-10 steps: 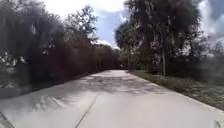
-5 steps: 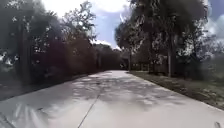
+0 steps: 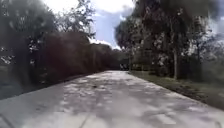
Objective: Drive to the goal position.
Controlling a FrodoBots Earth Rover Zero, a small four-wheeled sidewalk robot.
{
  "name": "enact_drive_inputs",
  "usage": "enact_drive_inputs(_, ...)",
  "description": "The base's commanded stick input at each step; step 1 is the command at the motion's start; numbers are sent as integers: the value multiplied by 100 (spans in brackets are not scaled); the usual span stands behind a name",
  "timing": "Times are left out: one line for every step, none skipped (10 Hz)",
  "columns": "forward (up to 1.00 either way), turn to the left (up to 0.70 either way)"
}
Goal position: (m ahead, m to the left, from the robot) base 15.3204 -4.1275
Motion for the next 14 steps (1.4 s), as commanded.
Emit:
enact_drive_inputs(100,0)
enact_drive_inputs(100,0)
enact_drive_inputs(100,0)
enact_drive_inputs(100,0)
enact_drive_inputs(100,0)
enact_drive_inputs(100,0)
enact_drive_inputs(100,0)
enact_drive_inputs(100,0)
enact_drive_inputs(100,0)
enact_drive_inputs(100,0)
enact_drive_inputs(100,0)
enact_drive_inputs(100,0)
enact_drive_inputs(100,0)
enact_drive_inputs(100,0)
